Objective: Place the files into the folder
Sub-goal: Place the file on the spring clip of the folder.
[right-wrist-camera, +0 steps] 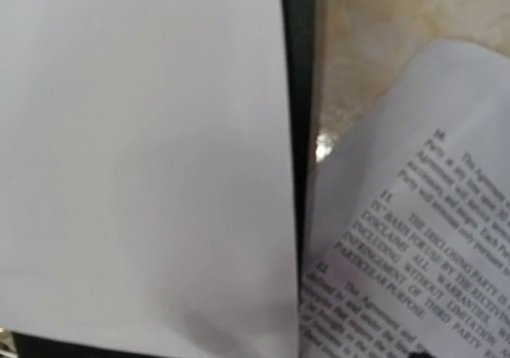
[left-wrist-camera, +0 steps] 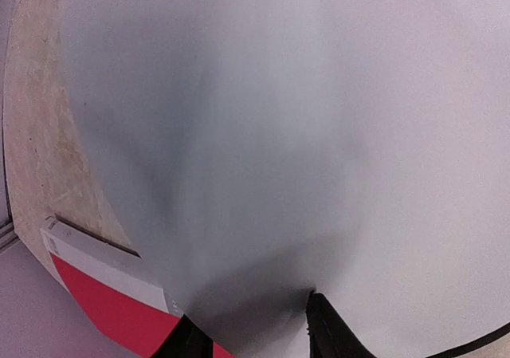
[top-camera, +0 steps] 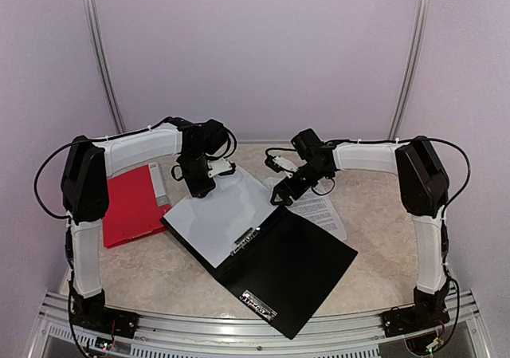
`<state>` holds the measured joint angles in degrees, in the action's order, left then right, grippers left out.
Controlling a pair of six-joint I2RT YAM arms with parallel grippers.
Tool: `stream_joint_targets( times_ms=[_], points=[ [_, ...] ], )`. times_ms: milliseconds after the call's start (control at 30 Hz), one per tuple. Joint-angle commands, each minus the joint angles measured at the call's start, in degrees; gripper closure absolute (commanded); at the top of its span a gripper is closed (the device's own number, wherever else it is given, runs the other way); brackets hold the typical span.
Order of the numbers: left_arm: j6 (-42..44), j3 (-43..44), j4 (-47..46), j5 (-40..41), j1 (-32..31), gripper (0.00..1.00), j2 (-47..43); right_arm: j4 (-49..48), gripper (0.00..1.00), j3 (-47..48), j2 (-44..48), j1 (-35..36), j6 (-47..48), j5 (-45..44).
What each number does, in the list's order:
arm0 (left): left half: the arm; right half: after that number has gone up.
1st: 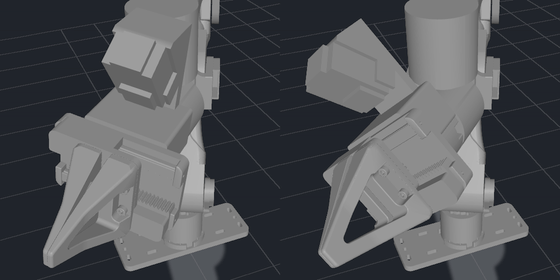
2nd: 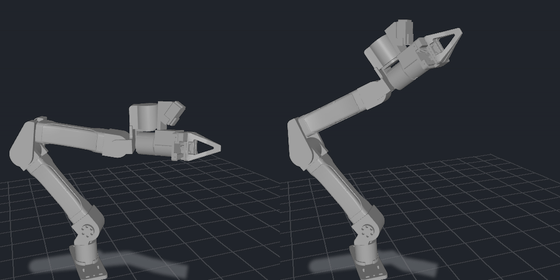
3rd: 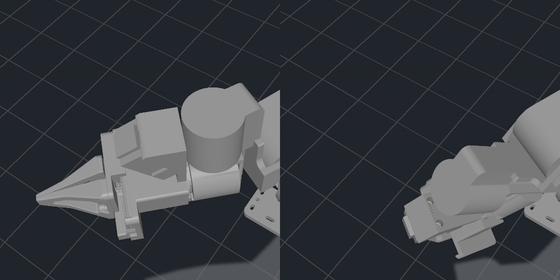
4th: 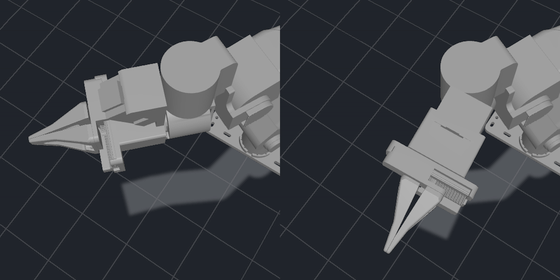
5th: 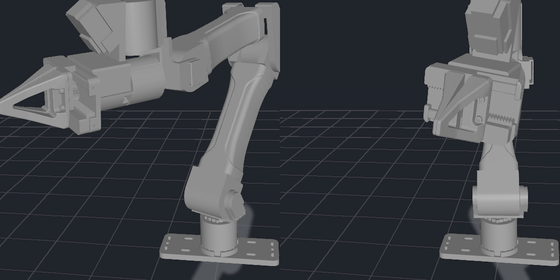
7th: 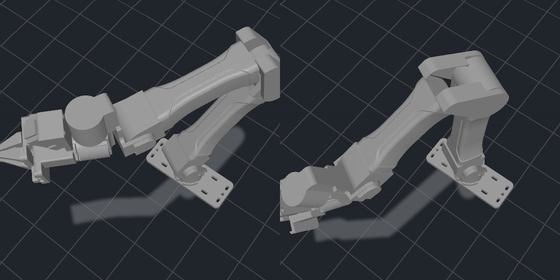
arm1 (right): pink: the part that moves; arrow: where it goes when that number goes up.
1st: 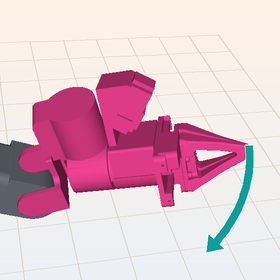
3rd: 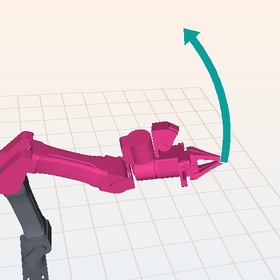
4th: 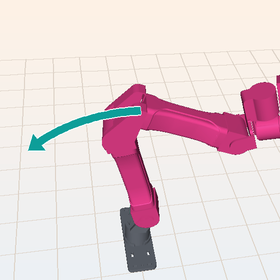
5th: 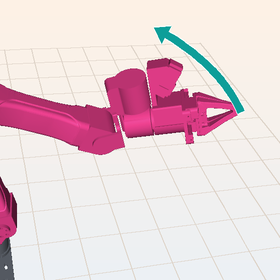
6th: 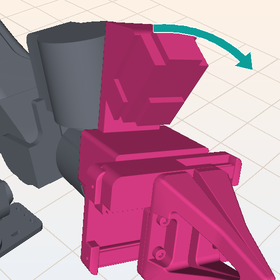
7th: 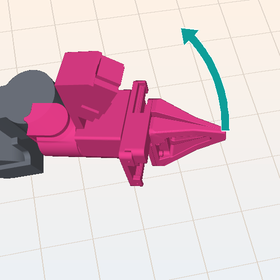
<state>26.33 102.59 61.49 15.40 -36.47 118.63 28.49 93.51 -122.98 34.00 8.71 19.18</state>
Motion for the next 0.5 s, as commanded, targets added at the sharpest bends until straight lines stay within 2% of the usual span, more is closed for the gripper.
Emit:
stream_joint_targets(
  times_ms=[0, 167, 467],
  points=[
    [1.0, 1.5, -1.8, -0.9, -0.2, 0.6, -0.1, 0.1, 0.2, -1.6, 2.9, 0.3, -1.2, -0.7],
    [1.0, 1.5, -2.0, -1.0, -0.1, 0.54, 0.0, -0.6, 0.2, -2.2, 2.9, 0.4, -1.7, -0.3],
    [0.6, -0.6, -2.7, 0.4, -0.1, 0.52, -1.7, -1.1, 0.2, -1.9, 2.1, 1.3, -1.9, -1.8]
  ],
)
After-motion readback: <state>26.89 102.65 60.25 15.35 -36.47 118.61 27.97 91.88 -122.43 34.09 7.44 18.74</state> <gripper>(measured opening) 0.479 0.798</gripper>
